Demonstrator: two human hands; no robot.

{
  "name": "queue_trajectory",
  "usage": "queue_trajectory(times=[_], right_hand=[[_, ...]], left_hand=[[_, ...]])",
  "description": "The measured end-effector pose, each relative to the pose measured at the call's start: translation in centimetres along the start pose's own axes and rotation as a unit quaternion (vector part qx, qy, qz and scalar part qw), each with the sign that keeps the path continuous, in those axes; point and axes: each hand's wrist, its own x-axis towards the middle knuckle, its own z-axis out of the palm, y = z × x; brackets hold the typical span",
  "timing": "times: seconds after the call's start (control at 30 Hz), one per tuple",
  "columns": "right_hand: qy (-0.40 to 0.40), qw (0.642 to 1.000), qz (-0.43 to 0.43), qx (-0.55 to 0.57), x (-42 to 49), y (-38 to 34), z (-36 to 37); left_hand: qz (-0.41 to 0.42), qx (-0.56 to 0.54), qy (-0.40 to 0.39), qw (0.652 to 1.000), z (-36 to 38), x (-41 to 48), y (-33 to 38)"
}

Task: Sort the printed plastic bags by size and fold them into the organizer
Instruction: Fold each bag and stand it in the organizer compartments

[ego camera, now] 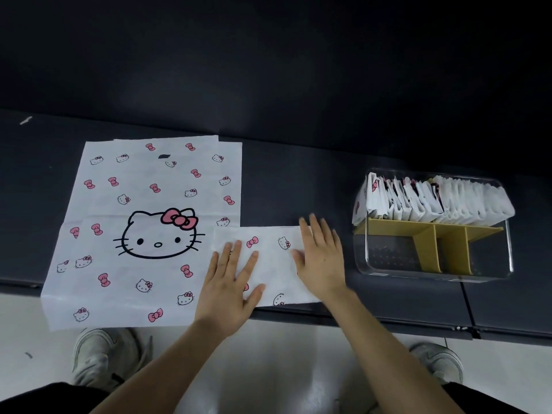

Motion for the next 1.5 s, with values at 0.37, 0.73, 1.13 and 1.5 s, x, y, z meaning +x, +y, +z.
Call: queue_trajectory(times=[0.37,0.73,1.13,1.5], right_hand=[[-0.133,0.99,0.035,0.034,-1.6,1.4,-2.7],[-0.056,0.514,0.483,0.707,-6.7,-1.5,-4.9],[-0.12,0.785,0.278,0.541,-4.6,0.5,-7.1],[-0.031,0.863,0.27,0.426,-2.7,0.0,-1.1]], left_hand=[[0.202,0.011,-0.033,0.979,-1.9,3.2,-3.8],[0.075,-0.383,-0.05,0.919,-3.0,-3.3,0.8],[-0.232,-0.543,-0.085,0.803,-4.0,-0.3,1.9],[-0.252,-0.467,0.008,0.848,-3.9,-0.6,4.1]])
